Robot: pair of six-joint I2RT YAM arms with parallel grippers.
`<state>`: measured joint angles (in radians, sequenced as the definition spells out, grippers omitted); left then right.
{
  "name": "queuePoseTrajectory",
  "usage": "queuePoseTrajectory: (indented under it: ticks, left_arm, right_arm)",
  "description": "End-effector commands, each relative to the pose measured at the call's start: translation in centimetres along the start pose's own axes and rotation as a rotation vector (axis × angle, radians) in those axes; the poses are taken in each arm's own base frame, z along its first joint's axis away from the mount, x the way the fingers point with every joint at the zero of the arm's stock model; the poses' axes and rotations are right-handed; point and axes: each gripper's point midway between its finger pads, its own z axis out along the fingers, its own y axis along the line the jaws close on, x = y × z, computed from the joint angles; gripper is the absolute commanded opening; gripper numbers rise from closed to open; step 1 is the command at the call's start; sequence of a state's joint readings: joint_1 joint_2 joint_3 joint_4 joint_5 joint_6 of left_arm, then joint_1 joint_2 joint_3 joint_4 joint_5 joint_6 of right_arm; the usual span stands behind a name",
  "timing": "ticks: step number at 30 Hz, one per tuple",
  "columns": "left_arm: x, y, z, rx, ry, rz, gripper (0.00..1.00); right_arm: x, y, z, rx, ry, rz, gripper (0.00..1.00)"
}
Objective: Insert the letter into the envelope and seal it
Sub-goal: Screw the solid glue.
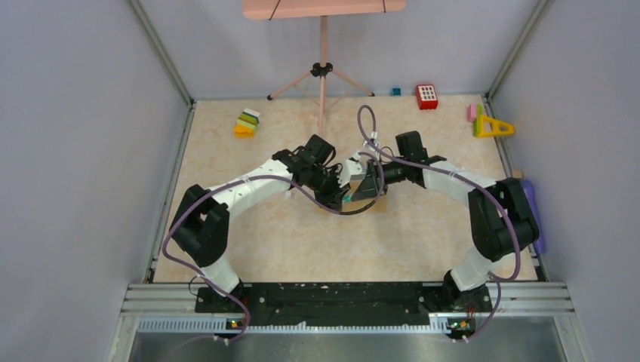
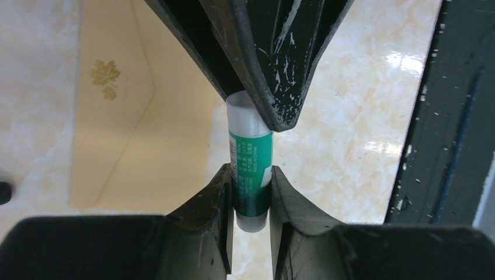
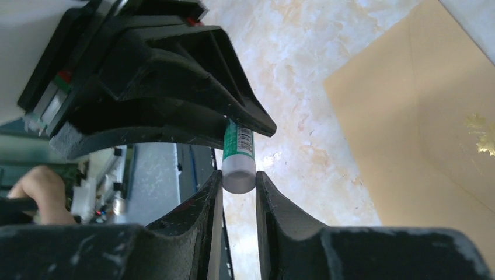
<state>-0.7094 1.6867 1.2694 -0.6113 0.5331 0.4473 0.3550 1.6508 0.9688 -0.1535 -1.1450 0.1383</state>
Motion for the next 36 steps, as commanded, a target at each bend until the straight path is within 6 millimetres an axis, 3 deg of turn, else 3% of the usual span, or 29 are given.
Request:
queuePoseTrajectory:
  ticks: [1, 9, 14, 18, 23, 29, 36]
  left_arm:
    - [-2.0, -4.2, -0.9, 0.231, -0.073, 0.039, 0.0]
    - [-2.3, -7.4, -1.7, 0.437, -0.1, 0.031, 0.0]
    - [-2.3, -8.0, -2.0, 0.482, -0.095, 0.022, 0.0]
    - [-2.3, -7.0, -1.8, 0.419, -0.087, 0.019, 0.0]
    - [-2.1, -4.0, -1.3, 0.227, -0.066, 0.032, 0.0]
    - [-2.0, -1.2, -1.3, 0.044, -0.059, 0.033, 0.0]
    - [-1.7, 0.8, -1.2, -0.081, -0.038, 0.041, 0.0]
  right_arm:
    - [-1.7, 3.1, -1.4, -0.081, -0.038, -0.396, 0.22]
    - [-0.1, 4.3, -2.1, -0.106, -0.025, -0.656, 0.29]
    - [0.5, 4.7, -2.0, -0.078, -0.029, -0.729, 0.54]
    - [-0.3, 4.9, -2.3, -0.065, -0.028, -0.648, 0.61]
    - [-1.5, 3.3, -2.0, 0.019, -0.008, -0.347, 0.61]
    - [-1.3, 2.2, -1.1, -0.015, 0.028, -0.002, 0.6]
    - [-1.7, 0.8, -0.7, 0.014, 0.016, 0.088, 0.58]
